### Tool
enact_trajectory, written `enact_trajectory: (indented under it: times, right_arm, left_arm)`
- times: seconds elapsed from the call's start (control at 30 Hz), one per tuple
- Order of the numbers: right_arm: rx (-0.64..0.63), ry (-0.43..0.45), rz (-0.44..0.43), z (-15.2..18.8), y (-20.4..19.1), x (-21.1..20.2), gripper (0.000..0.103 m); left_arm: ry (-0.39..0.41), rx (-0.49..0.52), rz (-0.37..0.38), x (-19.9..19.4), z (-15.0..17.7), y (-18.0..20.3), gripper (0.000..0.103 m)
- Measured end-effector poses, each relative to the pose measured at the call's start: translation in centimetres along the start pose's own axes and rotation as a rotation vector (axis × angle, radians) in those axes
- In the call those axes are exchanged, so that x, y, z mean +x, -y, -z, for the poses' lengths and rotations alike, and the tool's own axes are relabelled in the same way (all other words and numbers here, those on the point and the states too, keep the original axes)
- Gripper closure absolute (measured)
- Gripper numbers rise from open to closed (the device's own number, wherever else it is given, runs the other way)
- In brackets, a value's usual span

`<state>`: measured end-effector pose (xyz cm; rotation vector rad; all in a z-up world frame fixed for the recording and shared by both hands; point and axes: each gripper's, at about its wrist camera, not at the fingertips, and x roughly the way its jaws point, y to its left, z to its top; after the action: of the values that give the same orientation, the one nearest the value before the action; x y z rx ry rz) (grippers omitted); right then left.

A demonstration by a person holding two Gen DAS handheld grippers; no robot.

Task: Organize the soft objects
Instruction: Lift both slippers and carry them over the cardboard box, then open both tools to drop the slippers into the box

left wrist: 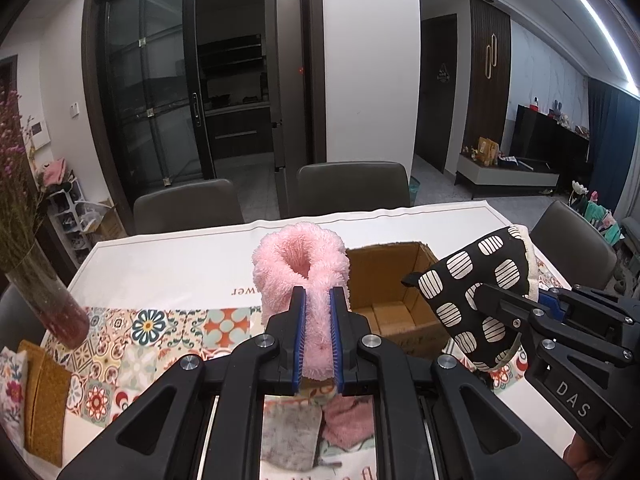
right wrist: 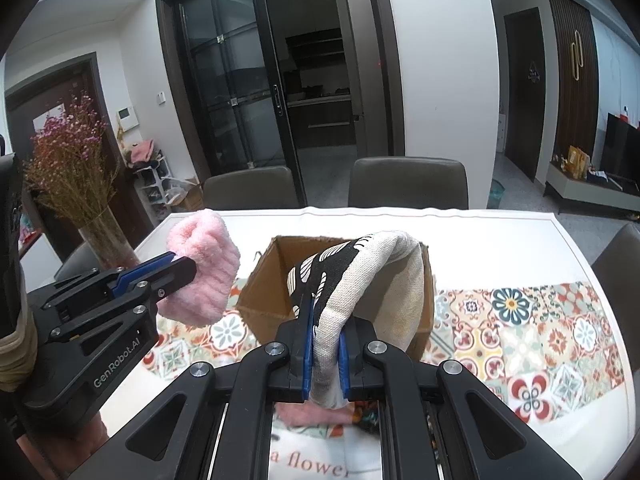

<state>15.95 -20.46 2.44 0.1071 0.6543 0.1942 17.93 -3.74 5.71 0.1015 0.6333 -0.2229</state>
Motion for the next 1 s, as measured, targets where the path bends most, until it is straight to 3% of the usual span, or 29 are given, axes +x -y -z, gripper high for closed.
enact_trajectory:
  times: [0.73, 0.93, 1.0]
  right_arm:
    - [0.015, -0.031, 0.016, -3.2, 2.8, 8.1, 0.092]
    - [0.024, -0.044, 0.015, -3.2, 3.1, 9.4, 0.091]
    - [0.027, -0.048, 0.013, -3.2, 3.1, 9.7, 0.09]
  left_arm:
    - [-0.036, 0.01, 0.032, 8.9, -2.5, 0.0, 0.09]
    - [-0.053, 0.01, 0.027, 9.8, -2.3, 0.1, 0.087]
    - [-0.052, 0.013, 0.022, 9.8, -2.3, 0.1, 0.081]
